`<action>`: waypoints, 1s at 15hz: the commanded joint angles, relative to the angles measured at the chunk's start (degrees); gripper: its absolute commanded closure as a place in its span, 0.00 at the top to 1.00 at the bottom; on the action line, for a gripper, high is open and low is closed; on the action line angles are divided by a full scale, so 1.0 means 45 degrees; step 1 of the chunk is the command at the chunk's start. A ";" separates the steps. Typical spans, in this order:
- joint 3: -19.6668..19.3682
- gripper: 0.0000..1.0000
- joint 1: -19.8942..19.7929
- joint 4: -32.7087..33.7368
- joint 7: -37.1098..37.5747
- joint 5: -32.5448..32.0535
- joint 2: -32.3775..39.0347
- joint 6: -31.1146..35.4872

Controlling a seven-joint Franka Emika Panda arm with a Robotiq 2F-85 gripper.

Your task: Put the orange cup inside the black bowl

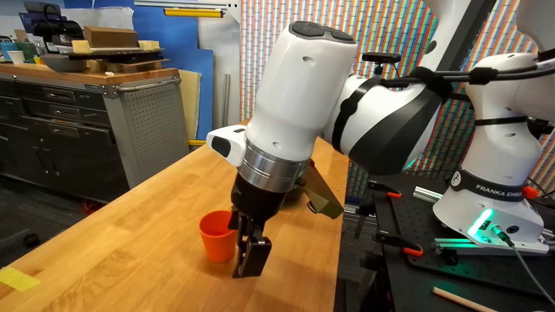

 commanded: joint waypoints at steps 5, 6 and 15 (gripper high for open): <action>-0.0901 1.00 0.1298 0.1623 0.0961 -0.1262 0.0827 -0.0049; -0.1390 1.00 0.1540 0.1763 0.1343 -0.1994 0.1039 0.0185; -0.2641 0.66 0.1846 0.2510 0.2611 -0.3268 0.2635 -0.1290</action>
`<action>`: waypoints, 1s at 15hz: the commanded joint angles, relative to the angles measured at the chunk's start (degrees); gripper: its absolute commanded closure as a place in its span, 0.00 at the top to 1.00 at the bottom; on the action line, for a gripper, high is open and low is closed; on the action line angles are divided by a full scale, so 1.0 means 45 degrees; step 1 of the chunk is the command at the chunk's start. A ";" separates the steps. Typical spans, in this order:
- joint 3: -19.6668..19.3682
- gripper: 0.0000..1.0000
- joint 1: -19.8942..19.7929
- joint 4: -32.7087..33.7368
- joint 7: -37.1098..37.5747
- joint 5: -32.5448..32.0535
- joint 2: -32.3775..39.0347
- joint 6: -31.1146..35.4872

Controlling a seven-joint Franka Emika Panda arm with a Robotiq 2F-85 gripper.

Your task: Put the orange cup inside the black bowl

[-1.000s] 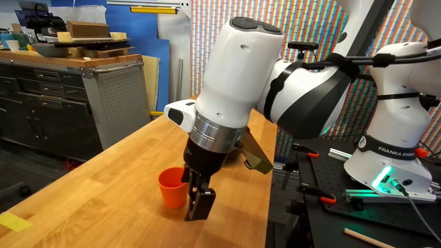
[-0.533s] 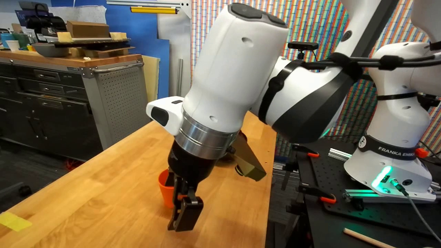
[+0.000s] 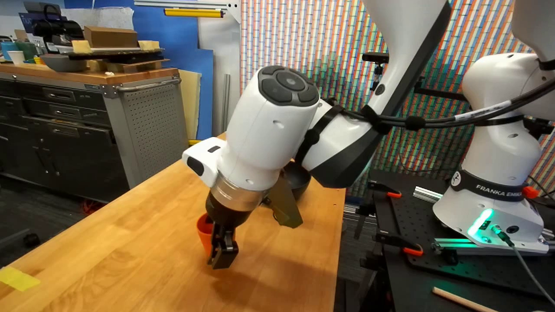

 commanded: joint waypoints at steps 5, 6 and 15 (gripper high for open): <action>0.1226 0.27 -0.0705 0.0300 -0.0103 0.1745 0.0557 -0.2719; 0.1393 0.18 -0.0801 0.0326 -0.0175 0.1974 0.0504 -0.2954; 0.1362 0.01 -0.0726 0.0035 0.1143 0.1467 -0.1440 -0.3470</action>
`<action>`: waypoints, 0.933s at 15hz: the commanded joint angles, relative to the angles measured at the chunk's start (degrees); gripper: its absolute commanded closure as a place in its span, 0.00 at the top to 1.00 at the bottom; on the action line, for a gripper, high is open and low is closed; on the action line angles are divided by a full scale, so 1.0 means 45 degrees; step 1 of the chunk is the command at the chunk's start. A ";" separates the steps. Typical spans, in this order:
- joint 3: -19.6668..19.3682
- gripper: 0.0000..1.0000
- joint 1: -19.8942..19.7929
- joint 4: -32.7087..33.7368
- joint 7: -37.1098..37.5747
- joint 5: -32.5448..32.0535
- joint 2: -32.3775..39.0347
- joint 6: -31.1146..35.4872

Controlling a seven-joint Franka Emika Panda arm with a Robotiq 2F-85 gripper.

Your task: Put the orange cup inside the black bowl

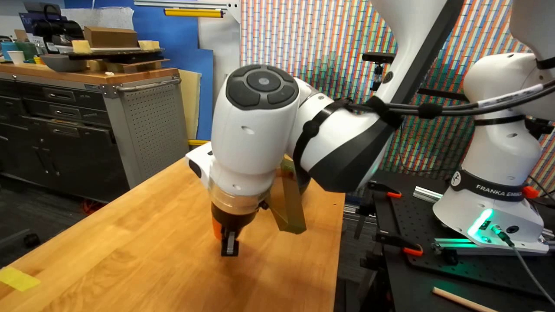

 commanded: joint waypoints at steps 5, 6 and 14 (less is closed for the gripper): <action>-0.0385 0.01 -0.0454 -0.0764 0.3561 -0.2815 -0.3268 -0.1084; -0.0276 0.01 -0.0787 -0.0897 0.4062 -0.3240 -0.3693 -0.1419; 0.0843 0.01 -0.4539 -0.2395 0.4205 -0.1729 -0.5876 -0.4657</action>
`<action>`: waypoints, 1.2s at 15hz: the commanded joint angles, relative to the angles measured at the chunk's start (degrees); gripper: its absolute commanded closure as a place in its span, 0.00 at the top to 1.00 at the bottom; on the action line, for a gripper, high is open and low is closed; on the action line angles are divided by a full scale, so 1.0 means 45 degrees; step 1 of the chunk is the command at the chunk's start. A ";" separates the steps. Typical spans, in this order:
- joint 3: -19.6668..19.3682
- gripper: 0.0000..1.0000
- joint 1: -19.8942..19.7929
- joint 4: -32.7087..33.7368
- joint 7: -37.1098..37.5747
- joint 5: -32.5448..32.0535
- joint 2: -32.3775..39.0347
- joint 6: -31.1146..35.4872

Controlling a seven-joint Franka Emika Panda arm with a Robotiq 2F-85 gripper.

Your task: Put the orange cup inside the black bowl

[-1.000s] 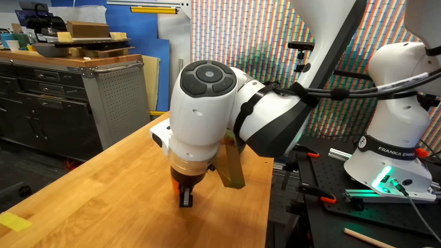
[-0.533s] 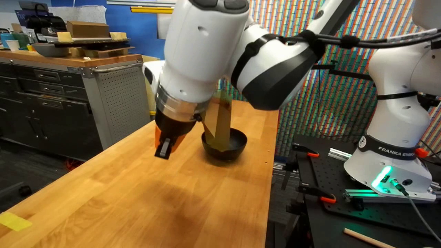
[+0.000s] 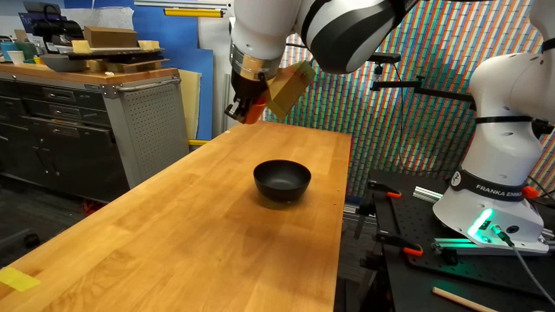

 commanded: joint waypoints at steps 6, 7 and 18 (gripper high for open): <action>0.0611 0.01 -0.2628 -0.1606 -0.1594 0.4473 -0.0084 -0.1176; 0.0603 0.01 -0.2748 -0.1698 -0.1887 0.4927 0.0078 -0.0928; 0.0446 0.01 -0.2728 -0.1772 -0.3974 0.7390 0.1959 0.1540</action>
